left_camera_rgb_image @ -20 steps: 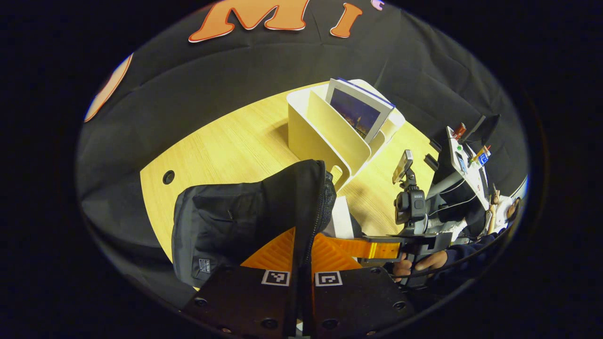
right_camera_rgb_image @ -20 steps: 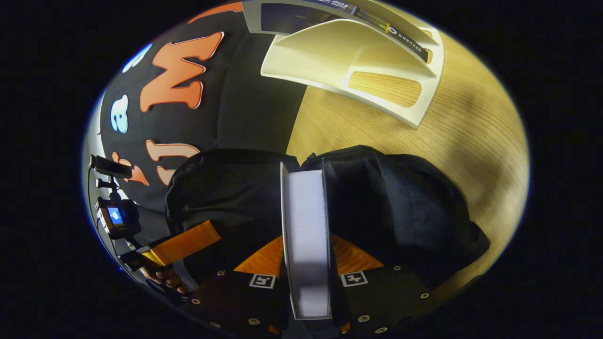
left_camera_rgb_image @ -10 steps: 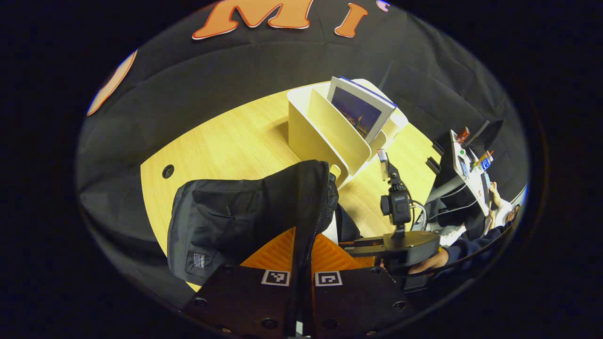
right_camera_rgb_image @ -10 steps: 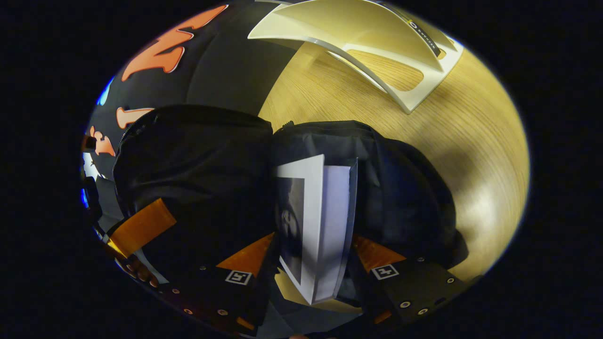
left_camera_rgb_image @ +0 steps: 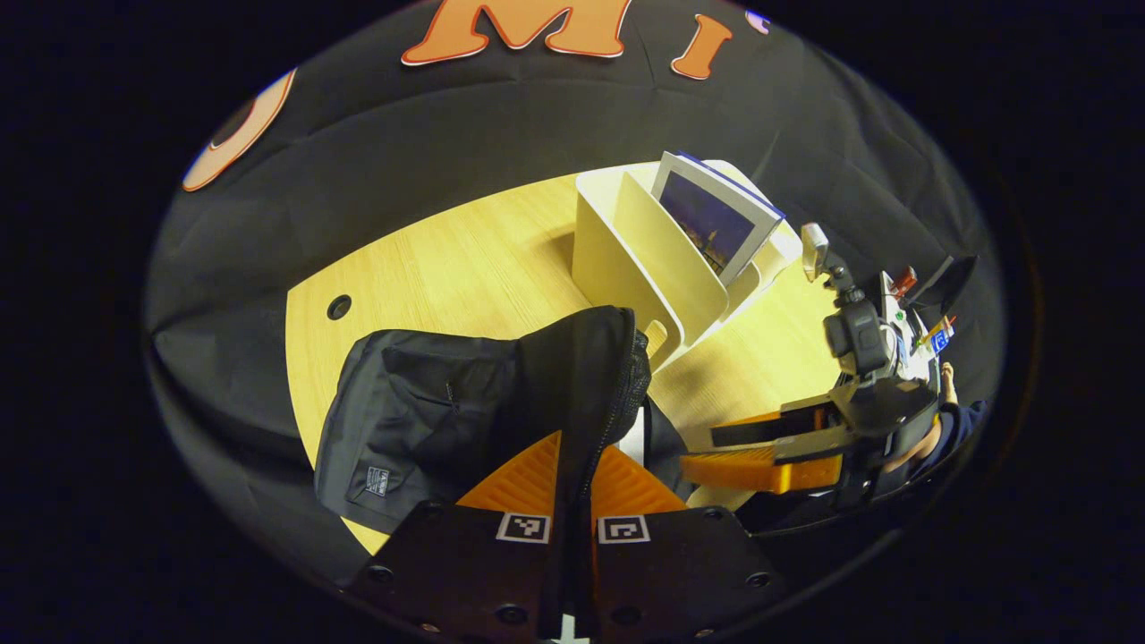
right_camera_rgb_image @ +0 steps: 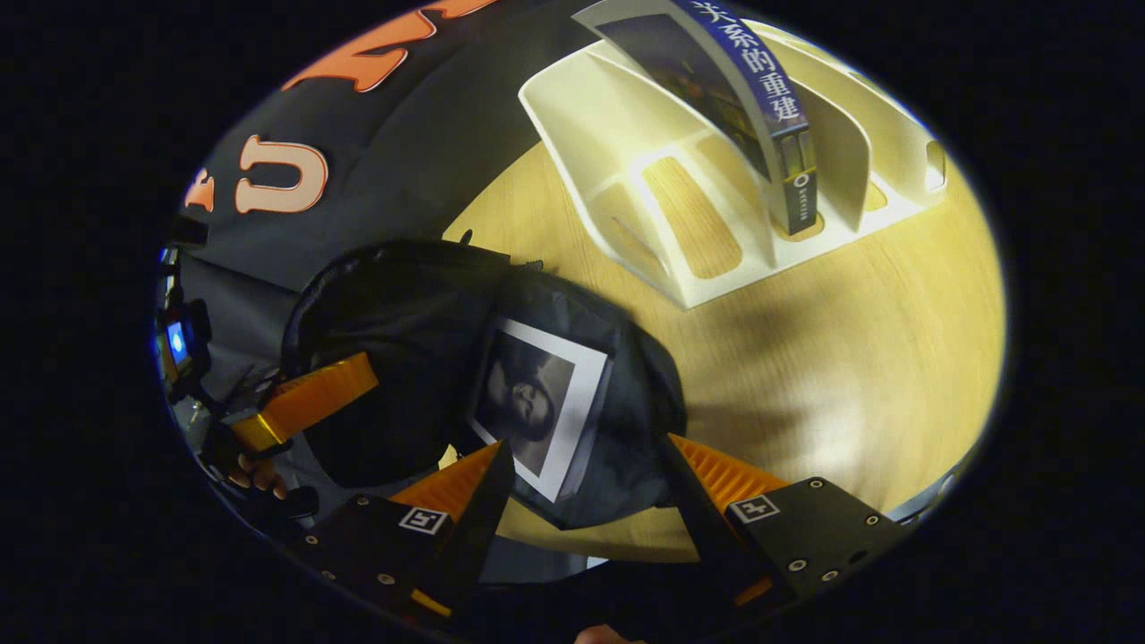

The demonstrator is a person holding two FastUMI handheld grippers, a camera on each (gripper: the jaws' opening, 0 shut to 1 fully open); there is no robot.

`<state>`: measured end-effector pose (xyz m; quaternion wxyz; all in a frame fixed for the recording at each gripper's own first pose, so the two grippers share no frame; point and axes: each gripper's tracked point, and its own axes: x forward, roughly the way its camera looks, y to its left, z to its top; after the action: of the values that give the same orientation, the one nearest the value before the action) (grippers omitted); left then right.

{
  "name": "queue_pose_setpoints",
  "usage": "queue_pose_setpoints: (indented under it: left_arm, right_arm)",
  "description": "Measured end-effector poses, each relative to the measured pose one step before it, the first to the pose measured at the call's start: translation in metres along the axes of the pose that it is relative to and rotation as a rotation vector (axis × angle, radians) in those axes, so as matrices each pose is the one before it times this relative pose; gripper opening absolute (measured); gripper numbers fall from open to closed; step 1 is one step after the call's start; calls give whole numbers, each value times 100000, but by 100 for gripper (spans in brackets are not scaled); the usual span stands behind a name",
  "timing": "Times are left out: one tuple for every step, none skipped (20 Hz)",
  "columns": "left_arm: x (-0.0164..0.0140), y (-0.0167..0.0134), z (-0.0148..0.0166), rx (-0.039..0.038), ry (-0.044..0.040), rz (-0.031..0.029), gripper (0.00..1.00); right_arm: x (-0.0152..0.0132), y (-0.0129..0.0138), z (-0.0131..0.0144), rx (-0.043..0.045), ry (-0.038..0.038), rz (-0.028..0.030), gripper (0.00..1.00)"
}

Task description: Open the schoolbag, grab two books from the bookshelf and put them into the schoolbag.

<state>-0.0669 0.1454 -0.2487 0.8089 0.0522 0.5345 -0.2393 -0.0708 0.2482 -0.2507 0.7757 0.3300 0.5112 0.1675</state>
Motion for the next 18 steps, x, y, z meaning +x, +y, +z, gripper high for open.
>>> queue_pose_setpoints:
  left_arm:
    - [146, -75, -84, -946, 88, 185, 6]
    - [175, -50, -19, -1188, 279, 260, 6]
    - [60, -62, -23, -808, -184, 456, 6]
    - [100, 2, -29, -780, 20, 293, 6]
    - [-68, 35, -4, -406, -192, 179, 6]
    - [102, -66, 12, -266, 359, -101, 6]
    - [32, 99, -132, 579, 321, -146, 6]
    - [-33, 200, -53, 567, 470, -408, 6]
    - [47, 100, 12, 969, 822, -604, 6]
    - [57, 93, 123, 1131, 772, -592, 6]
    - [11, 49, -161, 1921, 592, -783, 6]
    - [-20, 137, 174, 1854, 336, -563, 6]
    - [127, 5, 104, 2088, 432, -1104, 6]
    - [171, 172, 59, 1444, 393, -711, 6]
    - [267, -11, 24, 1230, 334, -1077, 6]
    - [172, 38, 63, 1231, 196, -590, 6]
    - [92, -14, 59, 606, 82, -754, 6]
    - [48, 66, 41, 714, 32, -520, 6]
  right_arm:
    - [-523, -800, 405, 34, 871, -739, 99]
    - [-530, -1040, 217, 723, 881, -1247, 98]
    - [-359, -989, 472, 1349, -408, -2366, 98]
    - [-434, -952, 315, -236, -438, -2185, 99]
    - [-507, -414, 361, -816, -945, -1338, 99]
    - [-474, -237, 451, -1603, -1059, -961, 99]
    - [-507, 22, 395, -1001, -796, -883, 98]
    - [-430, 105, 603, -597, -1206, -878, 98]
    - [-414, -152, 526, -1365, -802, -2158, 99]
    - [-780, 27, 759, -988, -1309, -1227, 99]
    - [-819, 114, 730, -644, -1009, -1275, 99]
    - [-878, -4, 701, -1247, -793, -1495, 99]
    - [-719, -331, 936, -2412, -2175, -2863, 99]
    - [-717, -469, 976, -3393, -2006, -3678, 99]
    - [-742, -48, 751, -2385, -1679, -2165, 99]
    - [-736, -37, 699, -1361, -627, -1879, 99]
    - [-805, 61, 905, -234, -1025, -1456, 99]
    - [-448, -270, 806, -1561, -660, -2042, 99]
